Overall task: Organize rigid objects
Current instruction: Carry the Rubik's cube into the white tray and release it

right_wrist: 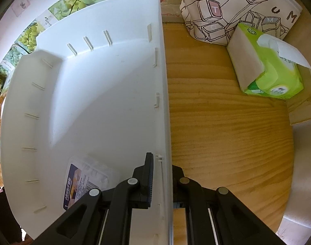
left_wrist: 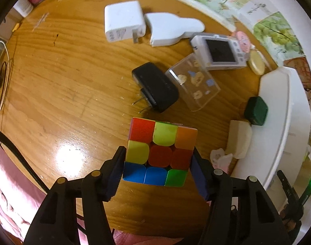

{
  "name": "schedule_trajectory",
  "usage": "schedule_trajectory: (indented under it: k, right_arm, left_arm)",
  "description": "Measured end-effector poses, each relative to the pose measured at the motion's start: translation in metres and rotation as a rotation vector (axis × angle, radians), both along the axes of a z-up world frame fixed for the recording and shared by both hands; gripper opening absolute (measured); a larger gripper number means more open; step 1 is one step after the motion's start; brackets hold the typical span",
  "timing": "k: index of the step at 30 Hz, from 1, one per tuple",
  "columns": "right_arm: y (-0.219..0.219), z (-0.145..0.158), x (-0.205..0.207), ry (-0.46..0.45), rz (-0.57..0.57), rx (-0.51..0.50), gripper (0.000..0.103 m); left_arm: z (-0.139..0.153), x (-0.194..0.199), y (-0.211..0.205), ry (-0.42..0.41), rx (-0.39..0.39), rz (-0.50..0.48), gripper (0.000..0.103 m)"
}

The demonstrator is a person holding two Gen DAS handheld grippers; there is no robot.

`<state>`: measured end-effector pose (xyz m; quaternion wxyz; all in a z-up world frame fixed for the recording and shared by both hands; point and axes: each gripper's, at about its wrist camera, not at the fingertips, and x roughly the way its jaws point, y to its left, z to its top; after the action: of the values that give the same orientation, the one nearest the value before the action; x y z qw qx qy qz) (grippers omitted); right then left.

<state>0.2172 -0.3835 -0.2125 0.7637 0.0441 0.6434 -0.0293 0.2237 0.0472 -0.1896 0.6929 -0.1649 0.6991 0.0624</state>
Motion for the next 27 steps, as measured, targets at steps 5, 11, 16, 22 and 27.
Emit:
schedule_trajectory:
  k: [5, 11, 16, 22, 27]
  right_arm:
    - [0.0, 0.0, -0.001, -0.003, -0.001, 0.001, 0.011]
    - [-0.001, 0.001, -0.002, -0.002, 0.0, 0.002, 0.011]
    - [-0.005, 0.001, -0.003, -0.007, -0.009, 0.01, 0.008]
    - [-0.006, 0.001, -0.006, -0.012, -0.002, 0.009, 0.008]
    - [-0.006, 0.0, -0.01, -0.014, 0.003, 0.006, 0.008]
  left_arm:
    - [0.022, -0.002, -0.005, -0.055, -0.002, -0.031, 0.064]
    - [0.048, -0.006, -0.005, -0.124, 0.001, -0.069, 0.064]
    - [0.068, -0.002, -0.021, -0.179, 0.026, -0.105, 0.064]
    - [0.084, 0.004, -0.044, -0.237, 0.029, -0.173, 0.064]
    - [0.093, 0.003, -0.061, -0.268, 0.016, -0.221, 0.064]
